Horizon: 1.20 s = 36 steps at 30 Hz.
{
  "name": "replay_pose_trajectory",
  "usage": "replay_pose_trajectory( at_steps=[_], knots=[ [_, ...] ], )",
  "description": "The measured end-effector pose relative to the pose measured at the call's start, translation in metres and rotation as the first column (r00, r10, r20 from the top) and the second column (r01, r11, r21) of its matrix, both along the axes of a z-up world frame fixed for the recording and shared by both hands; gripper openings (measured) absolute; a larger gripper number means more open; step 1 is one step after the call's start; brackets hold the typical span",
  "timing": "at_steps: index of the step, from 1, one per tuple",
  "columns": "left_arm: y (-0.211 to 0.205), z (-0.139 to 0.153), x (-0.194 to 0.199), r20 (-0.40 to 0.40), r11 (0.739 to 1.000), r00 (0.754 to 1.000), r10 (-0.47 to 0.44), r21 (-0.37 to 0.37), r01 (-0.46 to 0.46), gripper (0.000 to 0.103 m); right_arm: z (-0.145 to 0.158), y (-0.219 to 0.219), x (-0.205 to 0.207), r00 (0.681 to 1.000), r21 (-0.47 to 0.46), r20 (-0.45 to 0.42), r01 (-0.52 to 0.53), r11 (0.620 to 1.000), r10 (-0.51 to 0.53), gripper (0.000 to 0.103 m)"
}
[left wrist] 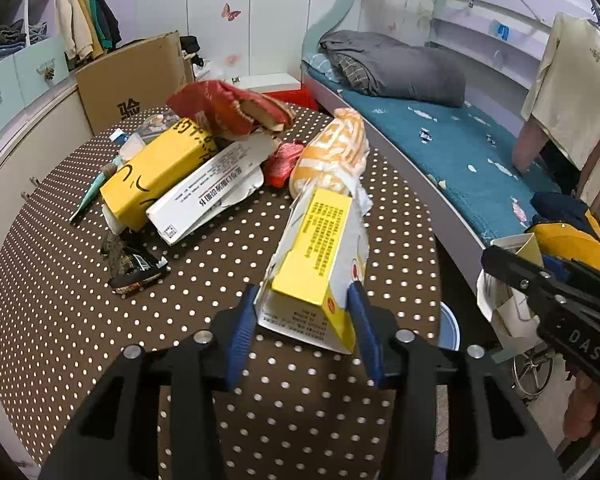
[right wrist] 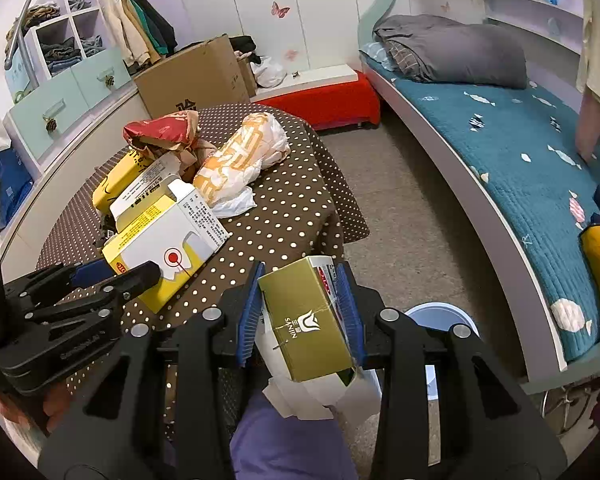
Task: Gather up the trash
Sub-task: 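Grasp the yellow-white box with the left gripper while the right gripper holds the green box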
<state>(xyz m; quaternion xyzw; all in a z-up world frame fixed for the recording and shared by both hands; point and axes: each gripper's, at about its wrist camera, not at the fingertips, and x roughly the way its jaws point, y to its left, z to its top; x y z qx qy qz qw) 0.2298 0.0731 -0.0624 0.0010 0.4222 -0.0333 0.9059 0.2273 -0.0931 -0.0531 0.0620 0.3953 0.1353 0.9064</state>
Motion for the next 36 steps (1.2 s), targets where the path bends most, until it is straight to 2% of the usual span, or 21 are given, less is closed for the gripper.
replay_pose_trajectory(
  at_steps=[16,20,23,27,33,36],
  knots=[
    [-0.051,0.016,-0.009,0.042,0.994,0.993,-0.108,0.018,0.107,0.041,-0.002,-0.041,-0.015,0.997,0.027,-0.002,0.078,0.997,-0.078,0.037],
    [-0.051,0.003,-0.005,0.014,0.994,0.994,-0.107,0.026,0.107,0.045,-0.004,-0.048,-0.015,0.996,0.031,-0.010,0.089,0.996,-0.088,0.037],
    [-0.043,-0.008,-0.001,0.000,0.997,0.997,-0.075,0.005,0.074,0.050,-0.007,-0.047,-0.014,0.996,0.031,-0.019,0.084,0.996,-0.083,0.037],
    [-0.030,-0.011,0.000,-0.007,0.999,1.000,-0.015,0.039,0.015,0.059,-0.009,-0.046,-0.015,0.997,0.037,-0.026,0.073,0.997,-0.072,0.037],
    [-0.009,-0.005,-0.021,-0.010,0.999,1.000,-0.022,-0.036,0.021,0.059,-0.012,-0.043,-0.013,0.998,0.037,-0.034,0.062,0.997,-0.061,0.037],
    [-0.008,0.001,-0.032,-0.008,0.993,0.998,-0.063,-0.098,0.062,0.059,-0.013,-0.042,-0.013,0.998,0.037,-0.038,0.061,0.997,-0.059,0.037]
  ],
)
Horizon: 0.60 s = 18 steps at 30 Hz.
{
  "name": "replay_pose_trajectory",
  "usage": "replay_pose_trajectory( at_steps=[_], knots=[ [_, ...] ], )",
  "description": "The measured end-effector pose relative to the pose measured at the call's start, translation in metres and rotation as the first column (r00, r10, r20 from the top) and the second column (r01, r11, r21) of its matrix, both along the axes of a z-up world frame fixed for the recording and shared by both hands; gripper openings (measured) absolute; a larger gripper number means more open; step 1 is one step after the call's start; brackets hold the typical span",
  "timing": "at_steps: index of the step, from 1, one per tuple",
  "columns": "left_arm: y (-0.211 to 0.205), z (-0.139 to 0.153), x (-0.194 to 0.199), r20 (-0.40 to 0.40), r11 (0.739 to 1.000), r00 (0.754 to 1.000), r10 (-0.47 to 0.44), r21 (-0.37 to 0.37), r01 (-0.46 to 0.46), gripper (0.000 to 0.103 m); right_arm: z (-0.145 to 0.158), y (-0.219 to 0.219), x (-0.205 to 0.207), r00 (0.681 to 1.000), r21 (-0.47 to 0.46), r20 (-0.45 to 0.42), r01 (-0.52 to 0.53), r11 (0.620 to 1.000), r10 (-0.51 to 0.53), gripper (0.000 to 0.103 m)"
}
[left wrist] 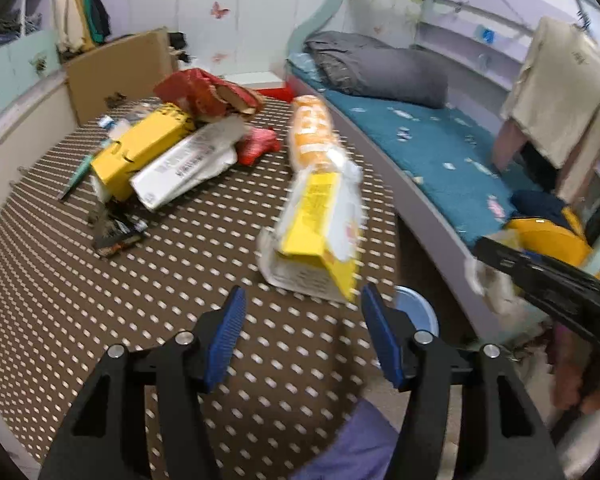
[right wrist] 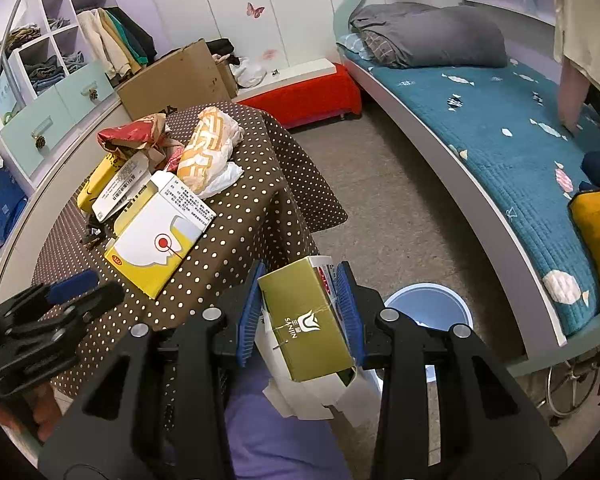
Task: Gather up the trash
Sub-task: 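Grasp the yellow-white box with the left gripper while the right gripper holds the green box, then carry both boxes over the blue bucket and open both grippers to drop them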
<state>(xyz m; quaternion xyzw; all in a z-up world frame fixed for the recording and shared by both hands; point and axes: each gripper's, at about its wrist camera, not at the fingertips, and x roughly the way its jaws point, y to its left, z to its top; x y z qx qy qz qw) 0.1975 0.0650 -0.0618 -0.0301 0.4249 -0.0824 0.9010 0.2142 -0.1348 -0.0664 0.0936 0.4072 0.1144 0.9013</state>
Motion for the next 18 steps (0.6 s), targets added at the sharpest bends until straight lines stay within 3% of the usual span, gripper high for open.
replay_pose_trajectory(
  at_steps=[4,7,9,13,14,15,16,17,18],
  knots=[
    [-0.011,0.003,0.001,0.035,0.998,0.998,-0.047,-0.034,0.048,0.059,-0.001,0.002,0.001,1.000,0.003,-0.004,-0.005,1.000,0.005,0.037],
    [-0.019,-0.006,0.021,0.006,1.000,1.000,-0.027,-0.008,0.027,0.059,-0.001,0.003,0.000,1.000,0.003,-0.002,-0.008,1.000,0.008,0.037],
    [-0.021,-0.011,0.032,-0.019,0.998,0.999,-0.033,-0.049,0.032,0.059,-0.001,0.004,0.000,1.000,0.001,-0.004,-0.006,1.000,0.006,0.037],
    [-0.023,-0.014,0.049,0.006,0.998,1.000,-0.002,-0.061,0.003,0.059,-0.004,0.000,0.002,1.000,-0.004,-0.019,0.009,1.000,-0.009,0.037],
    [-0.023,-0.014,0.053,0.008,0.998,1.000,0.009,-0.063,-0.008,0.055,-0.004,0.000,0.002,1.000,-0.006,-0.020,0.009,1.000,-0.009,0.037],
    [-0.023,-0.014,0.056,0.011,0.997,1.000,0.008,-0.073,-0.007,0.031,-0.004,0.000,0.002,1.000,-0.008,-0.020,0.008,1.000,-0.008,0.037],
    [-0.023,-0.014,0.058,0.016,0.996,1.000,-0.001,-0.087,0.002,0.013,-0.004,0.000,0.003,1.000,-0.008,-0.021,0.008,1.000,-0.008,0.037],
    [-0.023,-0.015,0.061,0.023,0.991,1.000,-0.015,-0.131,0.018,0.004,-0.004,0.000,0.003,1.000,-0.007,-0.020,0.009,1.000,-0.009,0.037],
    [-0.023,-0.016,0.063,0.024,0.988,1.000,-0.014,-0.150,0.017,0.004,-0.004,0.000,0.003,1.000,-0.006,-0.020,0.010,1.000,-0.010,0.037]
  ],
)
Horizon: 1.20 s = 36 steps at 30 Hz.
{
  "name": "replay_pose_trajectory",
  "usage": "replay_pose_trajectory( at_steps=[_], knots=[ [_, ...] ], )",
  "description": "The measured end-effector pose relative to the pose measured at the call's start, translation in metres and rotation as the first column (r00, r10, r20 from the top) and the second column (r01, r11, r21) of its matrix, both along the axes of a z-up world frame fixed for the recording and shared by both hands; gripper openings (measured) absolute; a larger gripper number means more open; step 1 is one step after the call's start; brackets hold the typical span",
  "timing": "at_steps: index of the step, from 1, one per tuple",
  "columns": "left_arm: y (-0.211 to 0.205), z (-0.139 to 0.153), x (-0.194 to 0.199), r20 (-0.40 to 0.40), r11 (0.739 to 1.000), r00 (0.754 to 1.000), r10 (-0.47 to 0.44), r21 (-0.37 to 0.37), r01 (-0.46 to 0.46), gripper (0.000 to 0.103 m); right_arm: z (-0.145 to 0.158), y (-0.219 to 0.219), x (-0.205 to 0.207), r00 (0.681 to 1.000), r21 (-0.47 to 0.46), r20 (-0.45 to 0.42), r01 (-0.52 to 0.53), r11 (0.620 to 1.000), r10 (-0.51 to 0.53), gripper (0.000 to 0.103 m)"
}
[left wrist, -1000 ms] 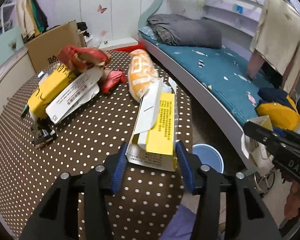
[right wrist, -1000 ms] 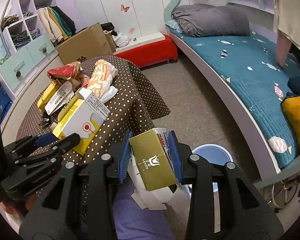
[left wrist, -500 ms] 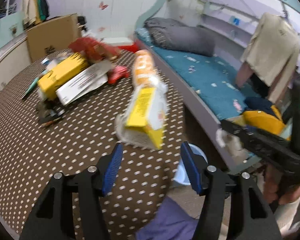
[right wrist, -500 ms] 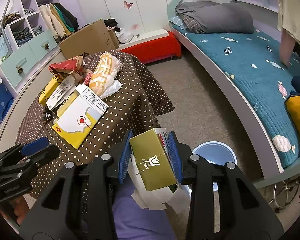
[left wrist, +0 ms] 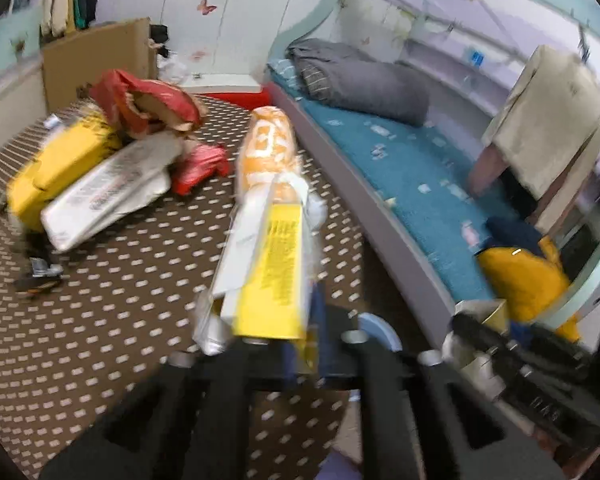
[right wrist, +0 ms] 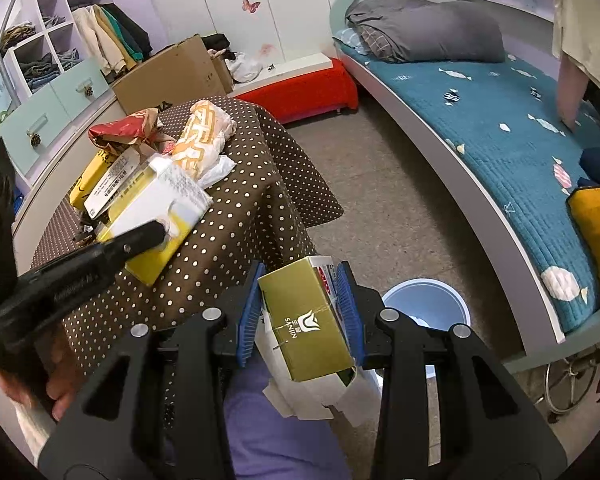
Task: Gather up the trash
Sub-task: 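Carry both boxes over the blue bucket and open both grippers to drop them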
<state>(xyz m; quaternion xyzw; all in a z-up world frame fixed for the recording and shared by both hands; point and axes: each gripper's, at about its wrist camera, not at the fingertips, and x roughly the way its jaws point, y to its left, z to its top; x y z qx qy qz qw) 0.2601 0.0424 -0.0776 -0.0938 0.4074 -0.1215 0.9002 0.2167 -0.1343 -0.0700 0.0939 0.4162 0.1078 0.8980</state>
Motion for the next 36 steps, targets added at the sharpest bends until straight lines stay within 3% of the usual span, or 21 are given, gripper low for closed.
replay_pose_trajectory(
  at_steps=[4,15,29,36],
  knots=[
    [-0.010,0.005,-0.004,0.037,0.999,0.999,0.013,0.048,-0.015,0.003,0.001,-0.003,-0.002,1.000,0.005,0.006,0.006,1.000,-0.006,0.036],
    [-0.052,0.018,-0.018,0.081,0.996,0.995,-0.060,0.076,0.054,0.003,0.007,-0.030,-0.010,0.997,0.008,0.028,0.071,0.997,-0.071,0.036],
    [-0.131,0.000,-0.015,0.052,0.970,0.974,-0.220,0.113,0.213,0.003,-0.001,-0.088,-0.022,0.975,-0.009,-0.008,0.220,0.975,-0.220,0.037],
    [-0.178,-0.025,-0.016,-0.021,0.933,0.943,-0.332,0.141,0.331,0.003,-0.014,-0.115,-0.024,0.954,-0.028,-0.046,0.294,0.956,-0.295,0.037]
  ],
)
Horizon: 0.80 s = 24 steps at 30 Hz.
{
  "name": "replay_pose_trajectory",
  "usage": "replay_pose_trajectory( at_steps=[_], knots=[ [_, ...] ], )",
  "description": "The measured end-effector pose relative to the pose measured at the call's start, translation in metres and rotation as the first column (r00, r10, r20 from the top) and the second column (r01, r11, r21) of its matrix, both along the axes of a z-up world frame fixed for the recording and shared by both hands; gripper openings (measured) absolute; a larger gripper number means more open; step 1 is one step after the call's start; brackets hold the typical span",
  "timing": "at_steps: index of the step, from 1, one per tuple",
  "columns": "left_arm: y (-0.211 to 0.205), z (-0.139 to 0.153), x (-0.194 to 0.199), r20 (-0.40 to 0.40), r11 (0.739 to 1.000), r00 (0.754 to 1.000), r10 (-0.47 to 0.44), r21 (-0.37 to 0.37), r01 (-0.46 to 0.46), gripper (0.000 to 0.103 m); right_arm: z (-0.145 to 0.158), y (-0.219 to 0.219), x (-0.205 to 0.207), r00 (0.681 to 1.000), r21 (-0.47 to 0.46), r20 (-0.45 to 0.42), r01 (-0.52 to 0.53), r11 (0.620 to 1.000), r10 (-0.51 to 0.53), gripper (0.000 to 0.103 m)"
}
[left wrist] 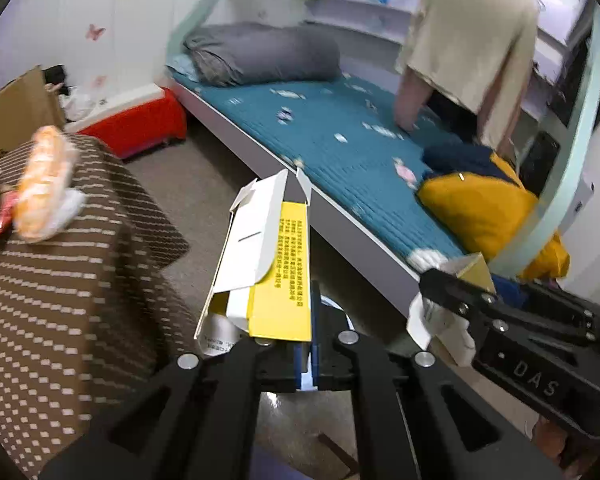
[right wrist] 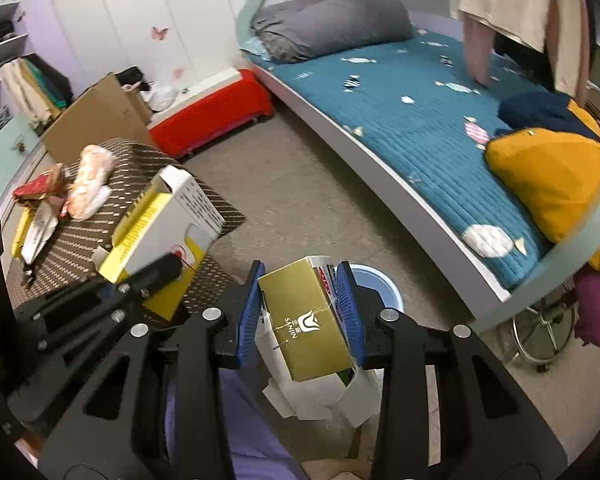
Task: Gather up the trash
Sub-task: 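Carry both boxes over the blue bucket and open both grippers to drop them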
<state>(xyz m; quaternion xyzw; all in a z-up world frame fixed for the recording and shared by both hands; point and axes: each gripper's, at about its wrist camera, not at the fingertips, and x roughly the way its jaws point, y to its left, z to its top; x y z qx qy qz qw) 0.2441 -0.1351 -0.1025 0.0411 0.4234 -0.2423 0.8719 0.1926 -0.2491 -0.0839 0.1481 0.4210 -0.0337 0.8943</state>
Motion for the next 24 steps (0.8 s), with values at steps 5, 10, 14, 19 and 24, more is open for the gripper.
replay_pose_trajectory(
  at_steps=[5,10,14,19,24],
  knots=[
    [-0.030,-0.021,0.003,-0.049,0.998,0.997,-0.056,0.031,0.058,0.004,-0.015,-0.019,-0.001,0.998,-0.002,-0.045,0.049,0.999,-0.049,0.037],
    [-0.056,-0.047,0.011,-0.111,0.992,0.989,-0.098,0.069,0.106,0.004,-0.035,-0.039,0.001,0.990,-0.009,-0.098,0.102,0.995,-0.102,0.037],
    [-0.073,-0.062,0.020,-0.122,0.987,0.987,-0.103,0.107,0.117,0.018,-0.051,-0.057,0.002,0.979,-0.008,-0.141,0.149,0.989,-0.149,0.037],
    [-0.072,-0.069,0.032,-0.108,0.989,0.992,-0.062,0.129,0.076,0.064,-0.060,-0.073,0.003,0.966,-0.012,-0.168,0.199,0.980,-0.198,0.037],
    [-0.052,-0.078,0.048,-0.153,0.990,0.988,-0.003,0.139,0.024,0.069,-0.068,-0.072,0.013,0.963,-0.007,-0.190,0.191,0.981,-0.189,0.037]
  ],
)
